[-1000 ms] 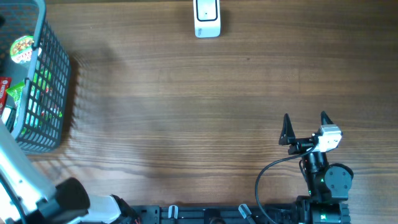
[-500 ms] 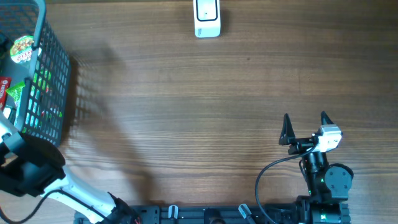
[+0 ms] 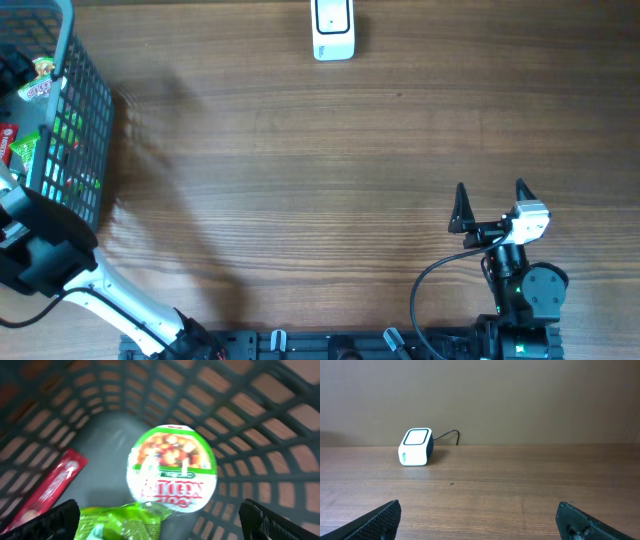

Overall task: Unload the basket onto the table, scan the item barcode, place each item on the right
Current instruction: 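Grasp the green-and-white chicken noodle cup in the basket with the left gripper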

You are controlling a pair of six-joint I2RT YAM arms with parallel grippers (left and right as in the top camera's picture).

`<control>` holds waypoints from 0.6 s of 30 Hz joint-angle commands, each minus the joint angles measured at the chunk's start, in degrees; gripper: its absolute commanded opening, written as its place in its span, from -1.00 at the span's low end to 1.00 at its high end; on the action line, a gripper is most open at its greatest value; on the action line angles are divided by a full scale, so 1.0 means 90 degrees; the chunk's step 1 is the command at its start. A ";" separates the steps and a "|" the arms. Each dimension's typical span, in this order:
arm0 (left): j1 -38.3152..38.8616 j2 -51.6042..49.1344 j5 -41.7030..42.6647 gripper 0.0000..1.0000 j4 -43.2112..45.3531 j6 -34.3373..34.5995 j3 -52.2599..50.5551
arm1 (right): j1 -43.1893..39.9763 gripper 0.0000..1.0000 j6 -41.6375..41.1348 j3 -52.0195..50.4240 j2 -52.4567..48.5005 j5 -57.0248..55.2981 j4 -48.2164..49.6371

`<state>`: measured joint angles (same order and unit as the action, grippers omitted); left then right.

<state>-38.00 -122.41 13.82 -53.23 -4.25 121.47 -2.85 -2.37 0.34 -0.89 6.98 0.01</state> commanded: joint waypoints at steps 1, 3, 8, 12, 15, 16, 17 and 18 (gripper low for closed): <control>0.0032 -0.0236 0.0789 1.00 0.0112 -0.0675 0.0068 | -0.0027 1.00 -0.0085 -0.0005 0.0051 -0.0112 0.0036; 0.0044 -0.0350 0.0571 1.00 0.0194 -0.0673 0.0066 | -0.0027 0.99 -0.0083 -0.0005 0.0051 -0.0112 0.0036; 0.0075 -0.0602 0.0578 1.00 0.0318 -0.0673 0.0063 | -0.0027 0.98 -0.0085 -0.0005 0.0051 -0.0112 0.0036; 0.0182 -0.0736 0.0578 1.00 0.0444 -0.0675 0.0063 | -0.0027 1.00 -0.0085 -0.0005 0.0051 -0.0112 0.0036; 0.0279 -0.0860 0.0578 1.00 0.0486 -0.0673 0.0063 | -0.0027 1.00 -0.0087 -0.0005 0.0051 -0.0112 0.0036; 0.0321 -0.0896 0.0578 1.00 0.0488 -0.0673 0.0063 | -0.0027 0.99 -0.0087 -0.0005 0.0051 -0.0112 0.0036; 0.0367 -0.0925 0.0576 1.00 0.0493 -0.0673 0.0063 | -0.0027 0.99 -0.0085 -0.0005 0.0051 -0.0112 0.0036; 0.0401 -0.0940 0.0551 1.00 0.0512 -0.0673 0.0063 | -0.0027 1.00 -0.0087 -0.0005 0.0051 -0.0112 0.0036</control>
<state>-35.97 -129.29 17.93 -48.97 -9.19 121.47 -2.85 -2.39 0.34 -0.89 6.98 0.01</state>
